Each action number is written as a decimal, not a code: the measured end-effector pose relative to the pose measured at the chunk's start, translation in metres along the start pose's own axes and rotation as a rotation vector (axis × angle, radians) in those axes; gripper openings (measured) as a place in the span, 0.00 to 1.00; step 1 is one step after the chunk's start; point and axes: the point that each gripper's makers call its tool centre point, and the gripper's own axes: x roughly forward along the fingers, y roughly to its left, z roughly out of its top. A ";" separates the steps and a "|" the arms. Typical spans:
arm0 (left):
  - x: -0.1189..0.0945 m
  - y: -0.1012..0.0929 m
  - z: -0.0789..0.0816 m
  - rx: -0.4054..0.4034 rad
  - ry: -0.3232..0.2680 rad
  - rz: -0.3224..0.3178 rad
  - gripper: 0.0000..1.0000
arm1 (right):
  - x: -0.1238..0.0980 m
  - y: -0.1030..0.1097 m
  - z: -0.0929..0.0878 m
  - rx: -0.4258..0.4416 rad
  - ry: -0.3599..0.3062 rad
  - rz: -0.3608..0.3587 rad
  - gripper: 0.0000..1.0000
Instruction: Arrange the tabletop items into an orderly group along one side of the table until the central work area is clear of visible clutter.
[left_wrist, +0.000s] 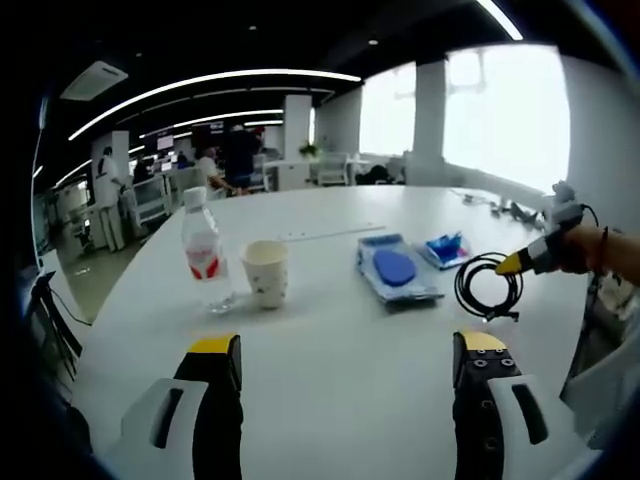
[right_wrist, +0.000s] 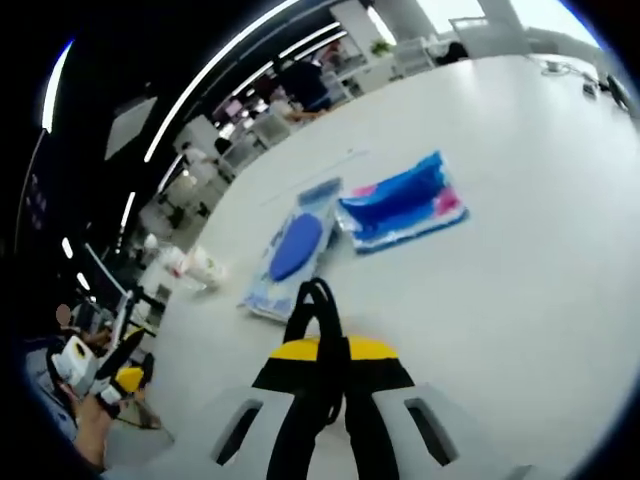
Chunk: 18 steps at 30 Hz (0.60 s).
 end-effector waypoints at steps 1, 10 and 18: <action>0.000 0.000 0.000 0.004 -0.003 -0.002 0.86 | 0.003 -0.002 0.002 0.006 0.002 -0.003 0.03; 0.000 0.000 -0.002 0.013 0.006 -0.001 0.85 | 0.023 -0.024 0.013 0.031 0.031 -0.020 0.03; 0.004 0.002 -0.004 0.007 0.022 0.008 0.83 | 0.033 -0.039 0.006 -0.002 0.083 -0.074 0.03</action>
